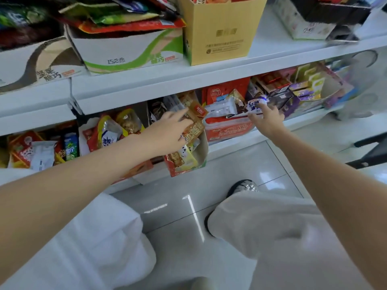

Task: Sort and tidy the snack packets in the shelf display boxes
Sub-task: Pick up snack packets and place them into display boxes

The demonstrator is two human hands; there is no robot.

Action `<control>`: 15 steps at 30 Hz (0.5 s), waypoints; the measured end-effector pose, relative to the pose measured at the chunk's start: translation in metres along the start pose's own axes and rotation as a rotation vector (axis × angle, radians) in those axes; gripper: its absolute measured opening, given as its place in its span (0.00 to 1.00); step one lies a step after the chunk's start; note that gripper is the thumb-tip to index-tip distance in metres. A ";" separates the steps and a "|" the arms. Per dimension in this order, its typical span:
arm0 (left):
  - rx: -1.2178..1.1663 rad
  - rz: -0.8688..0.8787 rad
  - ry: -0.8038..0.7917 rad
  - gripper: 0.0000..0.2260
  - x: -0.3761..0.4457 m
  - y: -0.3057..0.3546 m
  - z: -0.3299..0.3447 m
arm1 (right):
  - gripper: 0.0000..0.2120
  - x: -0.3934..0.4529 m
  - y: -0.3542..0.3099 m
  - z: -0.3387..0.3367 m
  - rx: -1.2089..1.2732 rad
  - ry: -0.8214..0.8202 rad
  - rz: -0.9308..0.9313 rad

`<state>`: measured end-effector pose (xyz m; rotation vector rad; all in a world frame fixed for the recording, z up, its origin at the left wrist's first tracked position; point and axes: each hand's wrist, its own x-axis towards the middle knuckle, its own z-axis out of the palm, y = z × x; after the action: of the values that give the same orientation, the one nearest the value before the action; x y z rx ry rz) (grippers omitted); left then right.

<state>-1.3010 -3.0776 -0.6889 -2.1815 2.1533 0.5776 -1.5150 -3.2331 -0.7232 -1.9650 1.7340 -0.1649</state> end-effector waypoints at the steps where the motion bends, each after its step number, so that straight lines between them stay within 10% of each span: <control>1: 0.010 -0.008 -0.031 0.24 0.001 -0.002 0.002 | 0.23 0.000 0.002 0.003 -0.009 0.058 -0.003; 15: -0.360 -0.041 0.136 0.23 0.005 0.006 -0.010 | 0.09 -0.034 -0.036 -0.021 0.696 0.713 -0.233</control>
<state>-1.3045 -3.0855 -0.6795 -2.5016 2.2080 0.9018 -1.4973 -3.2045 -0.6808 -1.6342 1.4866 -1.4810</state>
